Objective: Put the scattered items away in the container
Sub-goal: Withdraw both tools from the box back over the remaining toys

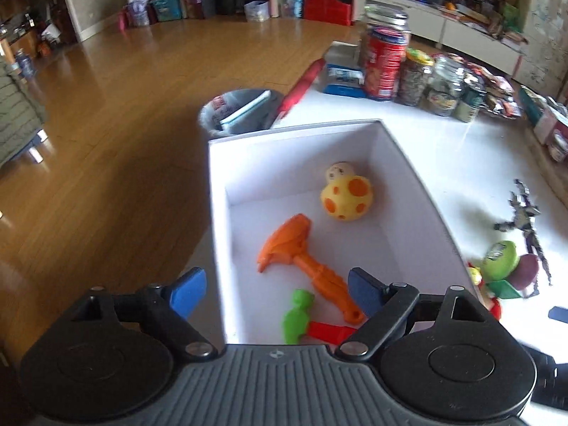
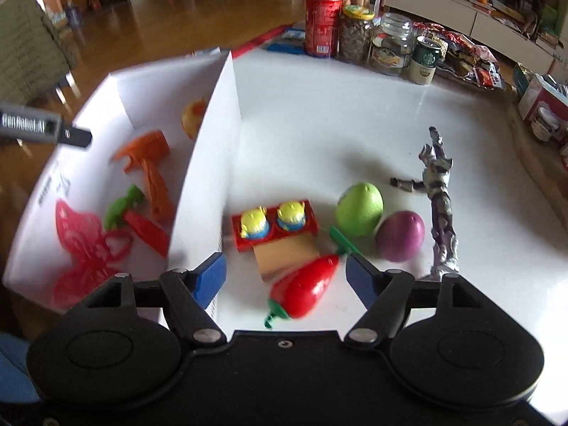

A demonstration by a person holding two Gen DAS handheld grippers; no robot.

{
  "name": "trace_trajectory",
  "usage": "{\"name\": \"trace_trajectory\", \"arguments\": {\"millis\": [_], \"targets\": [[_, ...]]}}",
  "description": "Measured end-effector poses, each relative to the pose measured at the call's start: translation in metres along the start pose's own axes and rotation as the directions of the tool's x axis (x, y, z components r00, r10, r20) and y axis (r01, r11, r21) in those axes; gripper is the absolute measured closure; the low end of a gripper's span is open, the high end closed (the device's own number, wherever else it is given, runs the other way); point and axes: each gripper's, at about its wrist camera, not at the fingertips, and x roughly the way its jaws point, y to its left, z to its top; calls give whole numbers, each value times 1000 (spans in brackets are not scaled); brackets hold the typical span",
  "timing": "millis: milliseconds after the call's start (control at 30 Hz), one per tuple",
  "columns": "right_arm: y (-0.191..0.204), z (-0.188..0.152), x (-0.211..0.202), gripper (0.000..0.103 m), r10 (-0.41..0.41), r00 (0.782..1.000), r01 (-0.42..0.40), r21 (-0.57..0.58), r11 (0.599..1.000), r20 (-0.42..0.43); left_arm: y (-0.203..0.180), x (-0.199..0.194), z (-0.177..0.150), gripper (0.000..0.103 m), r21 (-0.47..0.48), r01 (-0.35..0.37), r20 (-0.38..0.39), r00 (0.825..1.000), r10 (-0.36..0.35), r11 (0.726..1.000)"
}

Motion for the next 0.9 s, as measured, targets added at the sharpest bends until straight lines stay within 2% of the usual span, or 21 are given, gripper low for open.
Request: {"name": "trace_trajectory", "arguments": {"millis": [100,233,400,500,567,667,767,900], "targets": [[16,-17,5,31,13,998,-16,-44,999,-58,11,1,1,15,-23,3,-5,1000,-3,1000],[50,-31,8,33,4,998,-11,-114,993,-59,10,-10,1,15,-19,27,25,999,-27,999],[92,-34,17,33,119,991,-126,-138,982,-56,-4,-29,0,15,26,55,82,995,-57,998],[102,-30,16,33,130,991,-134,-138,981,-36,-22,-36,-6,15,79,88,86,992,-94,993],[95,-30,9,33,128,992,-129,-132,983,-18,-37,-43,-12,15,131,114,88,988,-126,985],[68,-35,-5,33,85,996,-83,-108,991,11,-62,-52,-21,12,182,156,97,980,-176,971],[27,-44,-14,32,15,999,-13,-49,999,28,-89,-54,-27,11,213,211,77,970,-231,954],[-36,-52,-17,32,-85,995,81,81,993,53,-128,-49,-37,11,277,231,53,965,-255,933]]}}
